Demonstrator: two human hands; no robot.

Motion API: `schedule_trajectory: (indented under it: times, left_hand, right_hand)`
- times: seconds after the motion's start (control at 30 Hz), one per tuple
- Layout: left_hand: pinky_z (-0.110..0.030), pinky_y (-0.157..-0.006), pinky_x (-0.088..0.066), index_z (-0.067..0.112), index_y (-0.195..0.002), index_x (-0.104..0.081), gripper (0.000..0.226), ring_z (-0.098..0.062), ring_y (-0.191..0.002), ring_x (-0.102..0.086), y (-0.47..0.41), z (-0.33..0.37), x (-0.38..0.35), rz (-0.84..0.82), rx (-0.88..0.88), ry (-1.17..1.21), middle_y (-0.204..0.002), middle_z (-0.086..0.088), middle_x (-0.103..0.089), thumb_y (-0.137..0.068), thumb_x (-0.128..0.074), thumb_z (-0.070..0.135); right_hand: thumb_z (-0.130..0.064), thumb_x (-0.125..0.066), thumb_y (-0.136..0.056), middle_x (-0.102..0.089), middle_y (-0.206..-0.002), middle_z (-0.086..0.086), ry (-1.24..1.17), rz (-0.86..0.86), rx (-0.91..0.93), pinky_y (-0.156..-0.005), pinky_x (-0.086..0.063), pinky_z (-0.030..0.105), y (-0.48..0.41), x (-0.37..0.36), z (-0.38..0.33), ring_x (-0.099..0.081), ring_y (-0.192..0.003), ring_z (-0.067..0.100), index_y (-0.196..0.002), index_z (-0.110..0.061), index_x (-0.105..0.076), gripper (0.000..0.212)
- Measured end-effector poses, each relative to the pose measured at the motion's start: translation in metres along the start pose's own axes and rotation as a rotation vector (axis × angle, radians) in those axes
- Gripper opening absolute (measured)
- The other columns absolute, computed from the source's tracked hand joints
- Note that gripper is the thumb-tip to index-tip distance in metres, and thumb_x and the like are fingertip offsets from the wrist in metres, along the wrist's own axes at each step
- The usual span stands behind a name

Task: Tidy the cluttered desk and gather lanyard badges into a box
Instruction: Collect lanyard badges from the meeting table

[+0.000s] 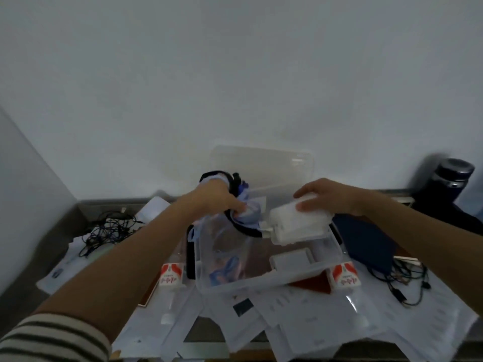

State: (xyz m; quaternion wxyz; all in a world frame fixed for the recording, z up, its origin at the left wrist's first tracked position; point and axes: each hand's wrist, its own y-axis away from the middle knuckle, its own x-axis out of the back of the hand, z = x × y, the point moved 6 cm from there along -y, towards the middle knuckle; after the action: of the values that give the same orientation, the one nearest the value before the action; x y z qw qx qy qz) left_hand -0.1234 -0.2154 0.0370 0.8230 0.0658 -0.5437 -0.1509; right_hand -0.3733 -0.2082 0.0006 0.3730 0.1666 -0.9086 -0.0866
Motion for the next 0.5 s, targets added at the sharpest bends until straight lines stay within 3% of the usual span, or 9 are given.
schedule_trajectory:
  times: [0.07,0.13,0.2,0.33,0.4,0.5]
  left_hand:
    - [-0.025,-0.074,-0.046,0.004,-0.098,-0.057,0.034,-0.024,-0.089,-0.060,-0.009,-0.017,-0.036,-0.176,0.081,-0.233,-0.090,-0.010,-0.058,-0.090,-0.063,0.037]
    - [-0.029,-0.088,-0.044,0.002,-0.117,-0.056,0.038,-0.027,-0.103,-0.057,-0.011,-0.029,-0.080,-0.364,0.101,-0.364,-0.094,-0.010,-0.057,-0.094,-0.057,0.031]
    - [-0.032,-0.086,-0.046,0.006,-0.112,-0.059,0.027,-0.027,-0.098,-0.057,-0.008,-0.034,-0.114,-0.458,0.045,-0.488,-0.083,-0.005,-0.053,-0.094,-0.056,0.025]
    - [-0.032,-0.078,-0.045,0.009,-0.116,-0.062,0.027,-0.027,-0.108,-0.061,-0.012,-0.048,-0.158,-0.495,-0.002,-0.594,-0.115,-0.009,-0.064,-0.093,-0.054,0.020]
    - [-0.035,-0.085,-0.047,-0.001,-0.118,-0.059,0.028,-0.030,-0.102,-0.060,-0.015,-0.055,-0.181,-0.592,0.009,-0.597,-0.119,-0.017,-0.062,-0.098,-0.048,0.015]
    - [-0.036,-0.085,-0.048,-0.003,-0.117,-0.057,0.025,-0.028,-0.091,-0.056,-0.021,-0.049,-0.196,-0.579,-0.001,-0.545,-0.114,-0.020,-0.061,-0.096,-0.049,0.009]
  right_hand:
    - [-0.037,-0.068,-0.088,-0.051,-0.121,-0.004,0.109,-0.060,-0.002,-0.082,-0.048,0.024,-0.009,-0.014,0.004,-0.055,-0.104,0.014,-0.128,-0.021,-0.058,0.045]
    - [-0.041,-0.065,-0.089,-0.047,-0.122,-0.009,0.246,-0.146,0.032,-0.088,-0.042,0.024,-0.016,-0.036,0.003,-0.049,-0.107,0.011,-0.131,-0.025,-0.054,0.047]
    - [-0.042,-0.062,-0.090,-0.046,-0.127,-0.009,0.384,-0.233,0.078,-0.095,-0.038,0.027,-0.025,-0.060,0.004,-0.045,-0.114,0.012,-0.133,-0.027,-0.051,0.046]
    - [-0.037,-0.059,-0.094,-0.046,-0.139,0.003,0.547,-0.340,0.091,-0.099,-0.034,0.029,-0.039,-0.089,0.014,-0.044,-0.125,0.021,-0.134,-0.020,-0.050,0.045]
    - [-0.036,-0.058,-0.095,-0.048,-0.138,0.006,0.606,-0.389,0.068,-0.097,-0.035,0.030,-0.045,-0.092,0.019,-0.046,-0.123,0.023,-0.135,-0.017,-0.050,0.045]
    - [-0.035,-0.055,-0.096,-0.052,-0.135,0.010,0.750,-0.459,0.053,-0.099,-0.040,0.034,-0.054,-0.102,0.025,-0.050,-0.121,0.027,-0.135,-0.010,-0.050,0.047]
